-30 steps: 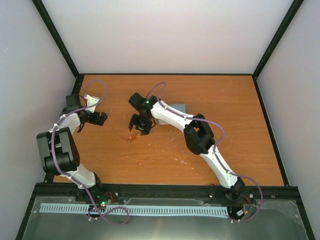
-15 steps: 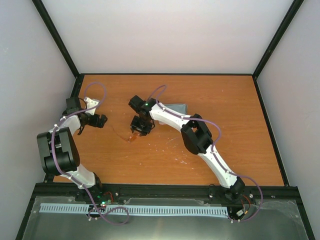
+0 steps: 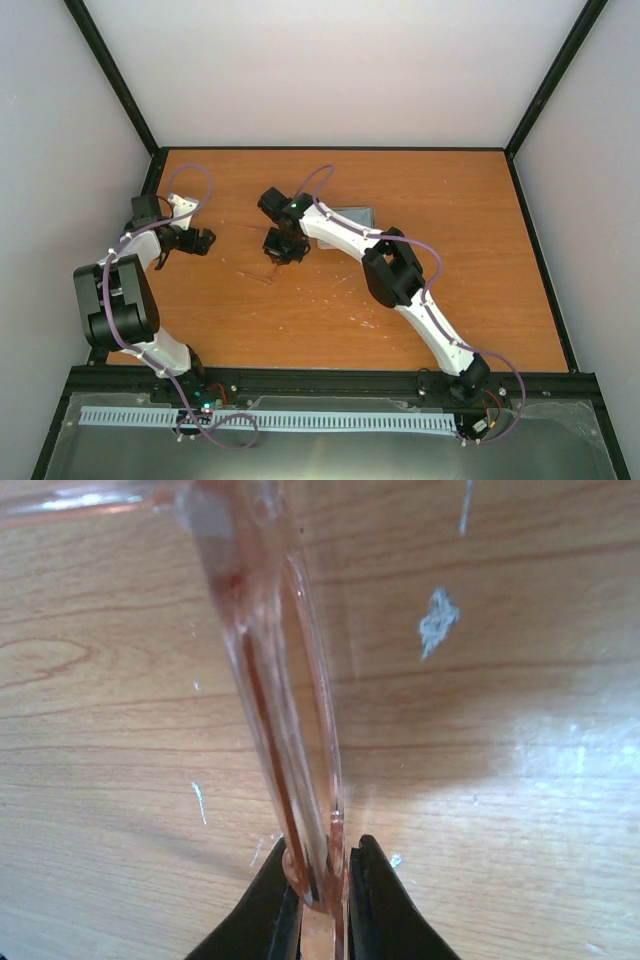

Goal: Organize the sunglasses
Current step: Pick up the sunglasses from the center of the board, then fold the sunglasses.

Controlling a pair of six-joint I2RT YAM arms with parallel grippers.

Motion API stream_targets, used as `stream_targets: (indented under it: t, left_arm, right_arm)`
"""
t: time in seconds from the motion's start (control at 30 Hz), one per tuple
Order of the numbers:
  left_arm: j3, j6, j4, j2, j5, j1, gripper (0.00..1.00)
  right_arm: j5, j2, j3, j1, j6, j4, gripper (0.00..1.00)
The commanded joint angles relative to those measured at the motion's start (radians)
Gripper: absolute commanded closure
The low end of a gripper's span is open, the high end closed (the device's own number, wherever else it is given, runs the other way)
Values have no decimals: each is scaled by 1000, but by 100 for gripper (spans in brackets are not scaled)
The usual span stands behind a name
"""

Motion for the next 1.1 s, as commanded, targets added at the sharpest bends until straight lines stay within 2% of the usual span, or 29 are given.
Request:
stream_targets:
  t: [0.0, 0.07, 0.17, 0.2, 0.23, 0.27, 0.33, 0.47, 0.67, 0.77, 0.93, 1.07]
  left_arm:
    - [7, -11, -18, -55, 119, 8, 0]
    - [15, -14, -41, -87, 188, 8, 4]
    - [84, -45, -99, -110, 283, 8, 20]
    - [122, -60, -126, -112, 314, 7, 34]
    - [158, -79, -153, -116, 344, 8, 53]
    - [196, -94, -174, -122, 374, 8, 63]
    - [256, -116, -191, -138, 423, 5, 70]
    - [341, -177, -169, -129, 546, -36, 69]
    - [445, -310, -78, -75, 587, -242, 70]
    - [548, -260, -150, -11, 566, -322, 70]
    - [636, -299, -113, 49, 568, -355, 71]
    - [631, -336, -96, 73, 588, -402, 71]
  right_arm:
    - [51, -7, 43, -17, -62, -40, 97]
    - [49, -43, 27, -30, -121, -13, 97]
    - [2, -114, -21, -68, -281, 54, 97]
    - [-23, -143, -56, -87, -344, 81, 97]
    - [-61, -171, -87, -108, -407, 105, 97]
    - [-72, -201, -111, -129, -462, 123, 97]
    - [-142, -246, -135, -171, -568, 140, 97]
    - [-318, -280, -99, -241, -775, 110, 97]
    - [-508, -283, -66, -264, -865, 105, 97]
    - [-560, -291, -59, -264, -885, 109, 97]
    - [-609, -319, -59, -264, -935, 73, 97]
    - [-609, -340, -61, -265, -907, 107, 97]
